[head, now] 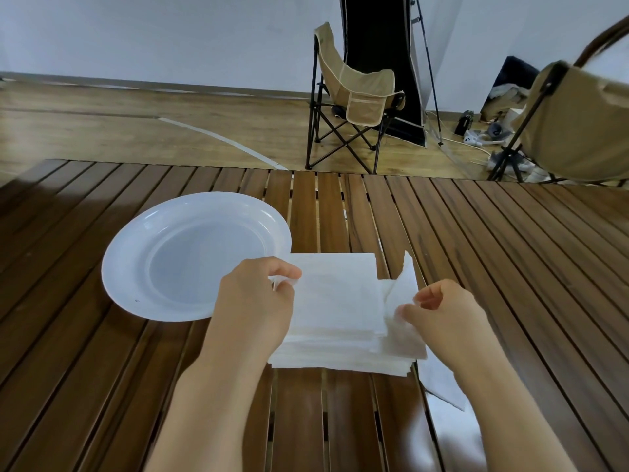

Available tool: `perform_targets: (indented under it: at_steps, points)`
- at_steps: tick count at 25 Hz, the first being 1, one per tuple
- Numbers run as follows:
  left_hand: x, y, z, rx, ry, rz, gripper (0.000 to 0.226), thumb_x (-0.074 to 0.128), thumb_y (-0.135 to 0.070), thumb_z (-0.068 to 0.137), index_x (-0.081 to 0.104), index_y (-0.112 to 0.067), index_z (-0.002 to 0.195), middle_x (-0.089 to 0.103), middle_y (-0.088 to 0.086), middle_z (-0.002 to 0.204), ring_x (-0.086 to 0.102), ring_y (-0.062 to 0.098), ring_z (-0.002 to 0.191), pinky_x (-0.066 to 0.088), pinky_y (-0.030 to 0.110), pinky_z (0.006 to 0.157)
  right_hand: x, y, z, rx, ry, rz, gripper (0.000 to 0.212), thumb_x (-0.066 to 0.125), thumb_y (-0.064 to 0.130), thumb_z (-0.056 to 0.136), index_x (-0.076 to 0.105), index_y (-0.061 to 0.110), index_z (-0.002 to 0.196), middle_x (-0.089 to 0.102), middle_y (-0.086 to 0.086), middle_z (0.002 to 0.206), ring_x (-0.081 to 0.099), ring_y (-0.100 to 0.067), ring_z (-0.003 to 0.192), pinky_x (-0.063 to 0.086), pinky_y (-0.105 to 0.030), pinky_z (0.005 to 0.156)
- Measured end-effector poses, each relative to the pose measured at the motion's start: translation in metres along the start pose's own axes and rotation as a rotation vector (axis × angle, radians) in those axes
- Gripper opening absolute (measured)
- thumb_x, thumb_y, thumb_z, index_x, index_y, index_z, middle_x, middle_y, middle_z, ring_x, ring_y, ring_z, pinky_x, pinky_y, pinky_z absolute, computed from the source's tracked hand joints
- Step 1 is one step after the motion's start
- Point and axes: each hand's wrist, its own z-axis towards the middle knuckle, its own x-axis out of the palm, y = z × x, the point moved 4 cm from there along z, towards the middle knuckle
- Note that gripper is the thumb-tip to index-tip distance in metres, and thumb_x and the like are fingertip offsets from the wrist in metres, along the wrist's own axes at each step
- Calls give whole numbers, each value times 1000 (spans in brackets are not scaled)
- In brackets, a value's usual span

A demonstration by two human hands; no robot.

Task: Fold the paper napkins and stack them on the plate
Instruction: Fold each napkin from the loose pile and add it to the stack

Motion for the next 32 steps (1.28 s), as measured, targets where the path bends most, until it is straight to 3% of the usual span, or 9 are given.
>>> perform_targets:
  at_steps: [5, 12, 15, 18, 20, 22, 24, 30, 32]
  points:
    - [0, 0, 0, 1, 5, 0, 20, 53, -22, 95, 67, -34, 102, 58, -12, 115, 50, 6, 97, 34, 18, 79, 1, 2, -3, -17, 203, -103, 56, 74, 7, 77, 39, 21, 118, 53, 1, 109, 54, -11, 79, 39, -18, 47]
    - [-1, -2, -2, -2, 3, -6, 19, 53, -23, 95, 66, -34, 103, 57, -12, 116, 50, 6, 97, 34, 17, 80, -9, 4, 0, -119, -119, -135, 9, 52, 11, 93, 50, 9, 101, 53, -2, 80, 46, -9, 60, 30, -20, 45]
    - [-1, -3, -2, 7, -13, -4, 18, 54, -23, 95, 65, -35, 103, 56, -13, 115, 49, 4, 96, 33, 14, 79, -21, 10, -5, -225, -284, -114, 5, 52, 13, 95, 52, 8, 94, 54, -3, 81, 46, -6, 59, 28, -14, 47]
    - [-3, -6, -2, 40, -33, 22, 17, 56, -25, 93, 63, -37, 103, 52, -16, 112, 46, 3, 96, 30, 3, 69, -33, 24, -13, -307, -369, 138, 4, 53, 18, 96, 50, 14, 97, 56, 4, 82, 53, -3, 67, 34, -13, 50]
    - [-4, -9, -3, 65, -39, 20, 17, 59, -26, 91, 62, -39, 102, 48, -19, 109, 44, 1, 97, 27, 2, 66, -35, 31, -15, -347, -343, 353, 6, 52, 18, 96, 52, 15, 102, 57, 8, 84, 58, 0, 70, 43, -12, 48]
    - [-5, -14, -6, 97, -28, -4, 20, 63, -28, 89, 61, -40, 105, 44, -22, 110, 41, -1, 99, 28, 7, 80, -35, 34, -16, -371, -280, 547, 11, 51, 18, 97, 53, 13, 106, 61, 4, 90, 60, 4, 74, 48, -11, 52]
    - [-6, -20, -9, 153, -12, -18, 29, 66, -28, 86, 58, -41, 110, 43, -25, 112, 38, -3, 103, 27, 14, 88, -33, 36, -17, -357, -182, 735, 14, 50, 17, 98, 57, 14, 109, 65, 3, 95, 64, -5, 86, 52, -17, 63]
    - [-7, -36, -13, 348, 65, -117, 81, 77, -33, 76, 27, -53, 136, 43, -34, 131, 33, -14, 112, 23, 12, 97, -25, 46, -26, -210, 73, 1044, 19, 54, 13, 94, 71, 22, 89, 75, 5, 92, 71, -12, 88, 57, -34, 75]
    - [-6, -40, -15, 381, 118, -173, 94, 79, -35, 73, 15, -59, 138, 45, -38, 128, 34, -17, 113, 22, 11, 94, -24, 47, -28, -157, 119, 1053, 21, 56, 14, 92, 72, 23, 83, 75, 4, 87, 72, -11, 79, 58, -33, 67]
